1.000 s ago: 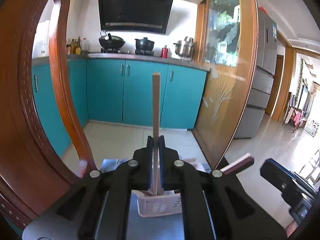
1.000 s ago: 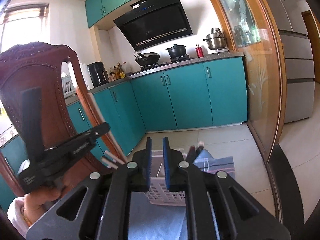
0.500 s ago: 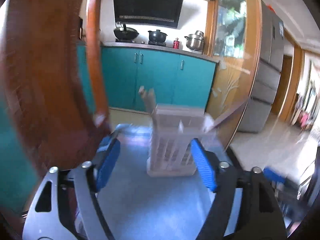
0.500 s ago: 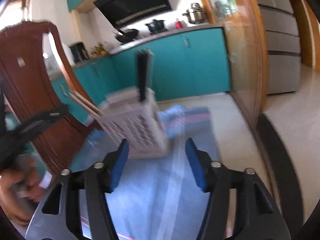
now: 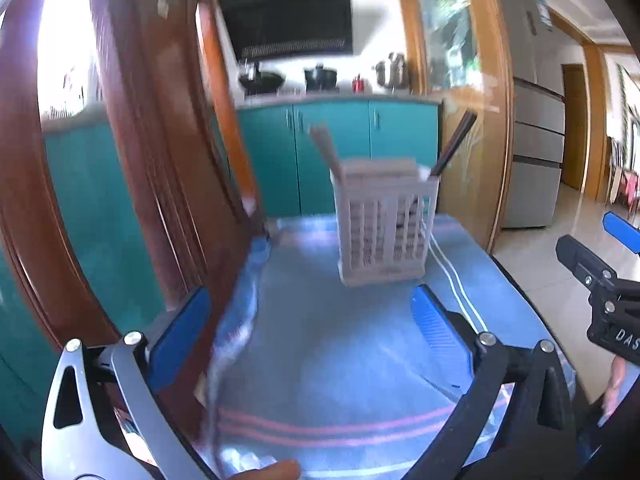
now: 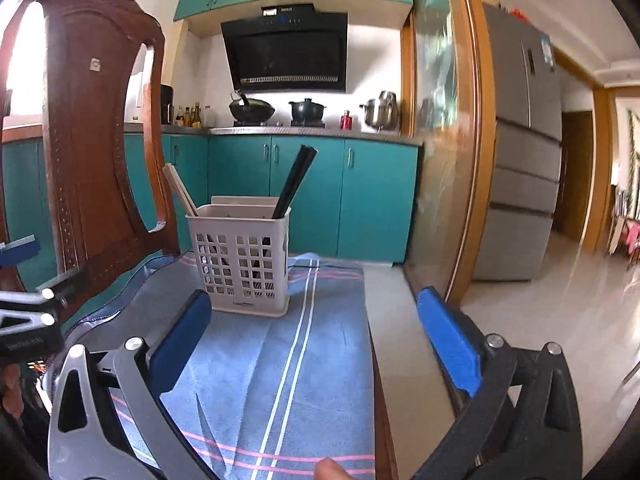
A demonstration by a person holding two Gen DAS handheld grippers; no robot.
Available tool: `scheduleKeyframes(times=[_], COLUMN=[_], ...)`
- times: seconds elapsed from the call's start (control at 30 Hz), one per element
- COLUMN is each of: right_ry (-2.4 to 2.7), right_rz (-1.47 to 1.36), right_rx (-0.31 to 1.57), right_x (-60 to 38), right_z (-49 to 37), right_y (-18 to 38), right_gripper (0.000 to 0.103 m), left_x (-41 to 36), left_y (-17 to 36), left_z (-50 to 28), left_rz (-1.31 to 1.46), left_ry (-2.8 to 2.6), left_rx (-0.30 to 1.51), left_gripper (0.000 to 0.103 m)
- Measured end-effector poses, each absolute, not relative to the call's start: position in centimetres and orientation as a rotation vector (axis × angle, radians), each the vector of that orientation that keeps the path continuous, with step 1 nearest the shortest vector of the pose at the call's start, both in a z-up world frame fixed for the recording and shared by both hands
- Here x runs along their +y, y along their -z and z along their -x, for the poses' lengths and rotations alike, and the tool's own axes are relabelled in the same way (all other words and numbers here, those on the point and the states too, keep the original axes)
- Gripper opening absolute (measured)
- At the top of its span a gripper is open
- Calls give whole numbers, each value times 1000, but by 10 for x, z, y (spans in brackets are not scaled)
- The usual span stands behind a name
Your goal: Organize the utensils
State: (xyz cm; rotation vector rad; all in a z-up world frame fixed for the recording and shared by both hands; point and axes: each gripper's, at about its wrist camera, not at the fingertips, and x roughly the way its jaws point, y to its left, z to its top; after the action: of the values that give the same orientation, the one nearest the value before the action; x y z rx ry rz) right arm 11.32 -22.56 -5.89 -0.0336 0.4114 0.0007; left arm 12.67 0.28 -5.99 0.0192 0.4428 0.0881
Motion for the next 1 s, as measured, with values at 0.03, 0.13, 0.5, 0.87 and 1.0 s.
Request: scheduleKeyframes(times=[0.03,0.13,0.5,0.87,1.0], right_ry=[-10,-10,1,-6,-10], right_rz=[47,54,42,38,39], right_rx=[415,421,426,432,431], right_x=[-222,-218,-220,-218,-217], right_z=[-114,-118,-114,-115,-114], right_y=[60,62,63,65,65], right_gripper=[100,100,100,100,100], left_x=[4,1,-2,-3,-5], left_y=[64,67,62,63,65], left_z=[-125,-125,-118,-120,-122], left_rz=[-5,-8,-31,-29,-43], left_ry=[-87,-103,-85,-84,-80], left_rx=[459,467,430,436,438], left_gripper=[100,100,100,100,100])
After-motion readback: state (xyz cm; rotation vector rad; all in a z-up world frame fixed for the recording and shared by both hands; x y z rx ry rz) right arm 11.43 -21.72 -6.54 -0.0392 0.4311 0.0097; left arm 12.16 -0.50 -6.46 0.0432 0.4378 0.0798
